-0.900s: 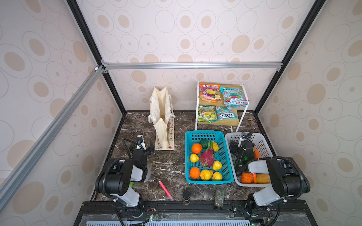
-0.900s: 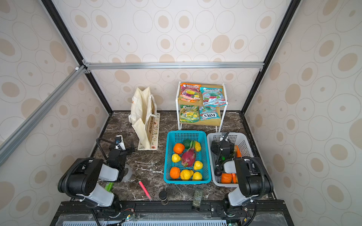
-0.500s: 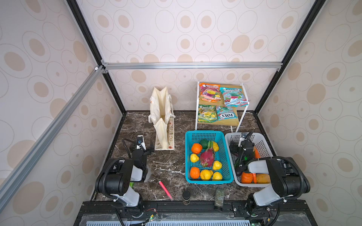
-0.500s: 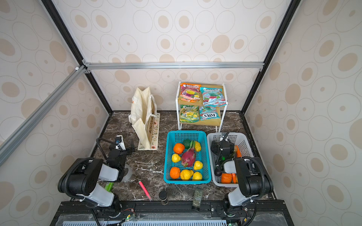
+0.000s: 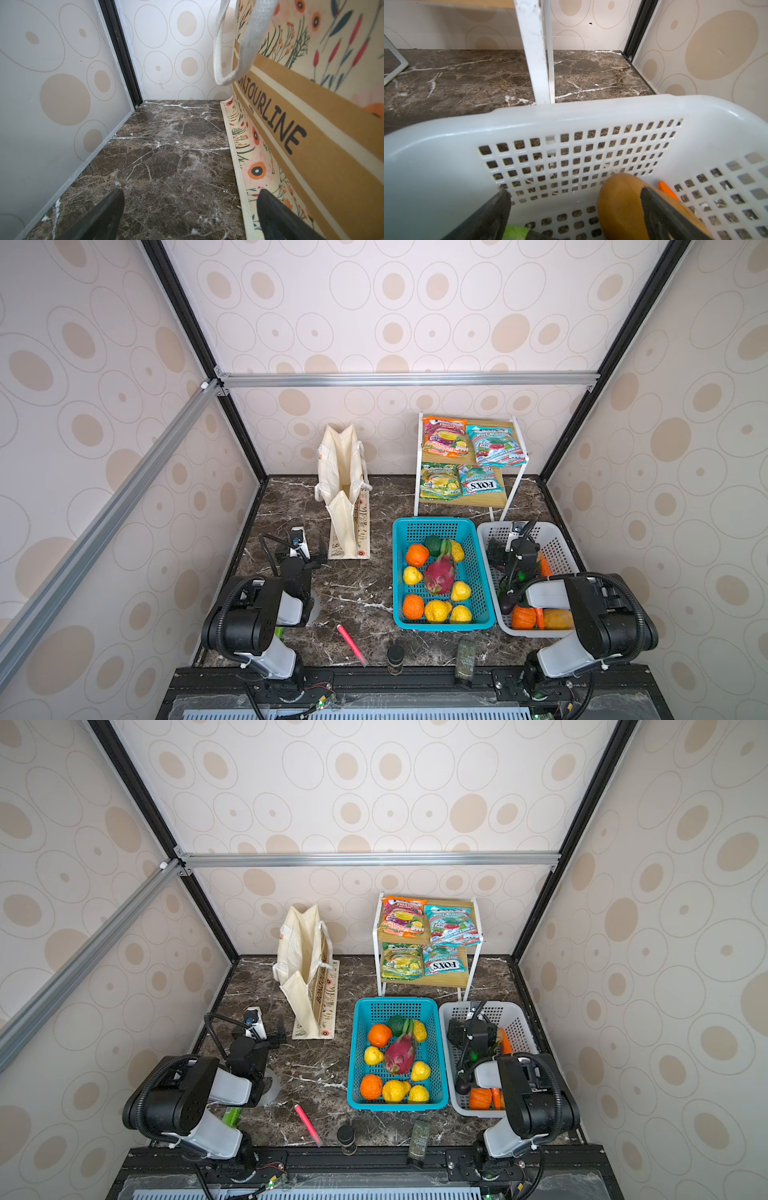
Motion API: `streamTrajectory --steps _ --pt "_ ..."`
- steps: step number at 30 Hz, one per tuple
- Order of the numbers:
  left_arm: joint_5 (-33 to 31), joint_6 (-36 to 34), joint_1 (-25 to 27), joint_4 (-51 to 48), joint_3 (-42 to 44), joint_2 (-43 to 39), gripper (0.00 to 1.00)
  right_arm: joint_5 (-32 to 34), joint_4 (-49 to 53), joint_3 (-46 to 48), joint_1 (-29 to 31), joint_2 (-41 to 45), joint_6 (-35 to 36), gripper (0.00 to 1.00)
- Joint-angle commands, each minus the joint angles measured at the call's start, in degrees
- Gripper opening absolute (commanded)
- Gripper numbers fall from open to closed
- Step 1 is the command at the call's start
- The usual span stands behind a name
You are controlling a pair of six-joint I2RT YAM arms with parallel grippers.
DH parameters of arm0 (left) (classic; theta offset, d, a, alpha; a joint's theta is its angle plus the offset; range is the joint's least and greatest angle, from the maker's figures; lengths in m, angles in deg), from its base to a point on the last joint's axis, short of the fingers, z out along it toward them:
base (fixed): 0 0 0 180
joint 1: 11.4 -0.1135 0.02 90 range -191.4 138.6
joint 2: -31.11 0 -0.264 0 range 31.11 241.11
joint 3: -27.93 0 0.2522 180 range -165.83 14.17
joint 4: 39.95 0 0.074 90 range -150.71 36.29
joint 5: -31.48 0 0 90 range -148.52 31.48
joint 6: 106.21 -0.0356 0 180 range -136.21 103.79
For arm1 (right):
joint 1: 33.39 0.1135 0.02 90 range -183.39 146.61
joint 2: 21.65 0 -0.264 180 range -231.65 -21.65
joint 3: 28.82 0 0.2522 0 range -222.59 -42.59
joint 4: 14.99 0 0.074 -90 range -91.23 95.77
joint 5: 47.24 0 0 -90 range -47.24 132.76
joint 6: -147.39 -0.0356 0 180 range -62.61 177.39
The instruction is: Place the food into the grocery bag and tie it
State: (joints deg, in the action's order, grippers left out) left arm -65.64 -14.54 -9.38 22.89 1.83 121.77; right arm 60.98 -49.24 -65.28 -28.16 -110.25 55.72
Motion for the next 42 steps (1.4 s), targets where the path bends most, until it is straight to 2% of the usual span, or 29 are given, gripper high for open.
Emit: streamTrajectory --steps 1,6,9,12,14,16,20,25,29,32,35,38,42 --pt "0.4 -0.8 -0.3 0.9 -0.7 -0.2 0.99 0.7 -0.4 -0.3 0.1 0.2 -0.2 1.0" --pt "-1.3 -0.2 -0.3 1.1 -0.4 -0.8 0.99 0.7 -0.6 -0.2 0.1 0.4 0.0 1.0" --pt "-3.8 0.6 -0.2 -0.2 1.1 -5.7 0.99 -0.1 -0.5 0.2 0.2 1.8 0.7 1.0" --pt "-4.1 0.4 0.0 -4.2 1.9 -12.3 0.99 -1.2 3.9 -0.1 0.2 6.1 1.2 1.0" --pt "-6.6 1.7 0.3 -7.9 2.0 -16.9 0.99 -1.3 11.4 -1.5 0.2 10.5 -0.2 1.0" --pt "-9.1 5.7 0.3 -12.1 1.6 -22.1 0.99 -2.3 20.6 -3.9 0.2 15.2 -3.2 1.0" --pt "-7.8 15.7 0.3 -24.8 -3.1 -32.9 0.99 -4.9 38.1 -9.5 0.2 23.1 -11.5 1.0" --pt "-5.6 28.6 0.1 -36.0 -9.8 -43.0 0.99 -19.1 41.9 -12.0 0.1 30.3 -13.3 1.0" --pt "-1.4 30.3 0.0 -39.5 -12.8 -49.1 0.99 -31.1 44.4 -16.1 0.2 33.2 -14.0 1.0" --pt "4.6 30.7 0.3 -50.8 -22.1 -47.0 0.99 -34.5 46.3 -19.5 0.9 33.4 -16.0 1.0" --pt "7.6 28.3 2.2 -63.3 -33.8 -40.5 0.99 -35.3 47.4 -22.1 3.6 32.7 -15.7 1.0" --pt "7.0 23.0 7.1 -74.1 -46.4 -32.7 0.99 -32.0 51.2 -25.7 8.7 31.0 -13.5 1.0" --pt "1.5 16.3 13.9 -87.7 -61.8 -20.9 0.99 -29.9 55.6 -30.7 15.3 28.1 -11.6 1.0"
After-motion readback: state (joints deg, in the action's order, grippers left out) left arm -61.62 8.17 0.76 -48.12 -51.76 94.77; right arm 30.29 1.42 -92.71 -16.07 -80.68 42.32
